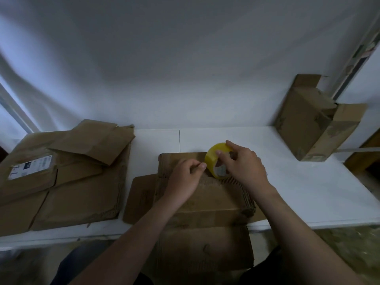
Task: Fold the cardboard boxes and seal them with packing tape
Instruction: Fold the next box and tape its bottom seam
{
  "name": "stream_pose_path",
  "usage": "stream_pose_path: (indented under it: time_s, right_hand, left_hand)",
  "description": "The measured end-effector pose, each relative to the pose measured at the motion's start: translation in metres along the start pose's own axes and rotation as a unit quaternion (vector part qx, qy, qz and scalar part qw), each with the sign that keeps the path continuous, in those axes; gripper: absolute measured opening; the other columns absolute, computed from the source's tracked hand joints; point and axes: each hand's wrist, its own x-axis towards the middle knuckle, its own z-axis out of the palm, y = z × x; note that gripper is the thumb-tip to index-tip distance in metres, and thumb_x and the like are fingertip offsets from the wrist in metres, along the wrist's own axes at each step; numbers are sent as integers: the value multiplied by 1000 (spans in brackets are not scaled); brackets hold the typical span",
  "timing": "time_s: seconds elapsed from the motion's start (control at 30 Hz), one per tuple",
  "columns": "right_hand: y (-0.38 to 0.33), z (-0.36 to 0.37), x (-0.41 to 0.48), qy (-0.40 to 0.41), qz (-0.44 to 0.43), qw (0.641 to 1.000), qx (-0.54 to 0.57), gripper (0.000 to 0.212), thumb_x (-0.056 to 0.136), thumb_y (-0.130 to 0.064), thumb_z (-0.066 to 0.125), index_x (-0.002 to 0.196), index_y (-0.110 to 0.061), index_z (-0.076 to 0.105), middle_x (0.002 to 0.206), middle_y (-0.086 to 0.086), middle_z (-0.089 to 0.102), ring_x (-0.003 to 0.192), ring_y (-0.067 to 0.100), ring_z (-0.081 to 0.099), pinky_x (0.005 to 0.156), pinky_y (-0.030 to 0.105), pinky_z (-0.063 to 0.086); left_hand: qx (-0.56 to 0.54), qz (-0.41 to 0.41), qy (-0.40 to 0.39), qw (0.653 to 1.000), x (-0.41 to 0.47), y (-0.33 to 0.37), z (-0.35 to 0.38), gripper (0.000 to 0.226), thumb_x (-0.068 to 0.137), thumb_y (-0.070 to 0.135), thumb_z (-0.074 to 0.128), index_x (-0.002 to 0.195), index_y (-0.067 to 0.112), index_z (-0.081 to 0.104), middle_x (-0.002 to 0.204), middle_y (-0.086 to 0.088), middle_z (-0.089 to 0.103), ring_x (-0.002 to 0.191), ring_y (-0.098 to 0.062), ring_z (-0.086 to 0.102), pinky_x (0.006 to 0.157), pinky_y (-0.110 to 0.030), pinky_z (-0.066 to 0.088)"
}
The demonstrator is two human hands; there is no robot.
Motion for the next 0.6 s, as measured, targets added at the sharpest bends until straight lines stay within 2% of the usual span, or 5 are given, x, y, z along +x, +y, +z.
stream_pose_path:
  time_s: [0.17,0.27,0.4,0.5,0.6]
  right_hand:
    - [4,-12,-12,4,-67,988,-139,51,98,-36,52,148,-43,47,110,8,70,103,36,62,78,41,52]
    - [9,-16,-13,37,-97,978,-181,46,97,-35,61,142,-45,54,98,3,62,98,30,59,68,36,44]
    - [24,-6,-6,78,-190,974,-98,42,83,-27,82,123,-34,73,112,1,58,100,28,51,71,36,47]
    - [33,4,-3,31,-223,974,41,45,82,-17,83,124,-29,73,128,0,66,114,24,60,92,40,53]
    - [42,9,0,13,-229,967,110,52,86,-12,80,133,-30,67,125,-7,64,113,8,60,91,28,54]
  left_hand:
    - [-24,-35,2,999,1,17,0,35,104,43,48,98,16,70,76,0,63,71,-14,61,60,-28,40]
    - [-33,-51,-3,998,4,24,0,35,102,45,51,95,17,70,77,-1,65,72,-15,62,61,-29,40]
    - [-20,-60,13,998,7,29,0,34,99,44,59,73,22,57,64,5,53,60,-12,52,56,-29,36]
    - [-12,-76,14,997,9,30,-3,23,95,38,67,80,20,67,75,5,65,72,-12,62,63,-28,46]
    - [-35,-87,6,996,9,27,-10,19,94,32,70,90,14,74,83,5,69,83,-13,65,66,-20,47]
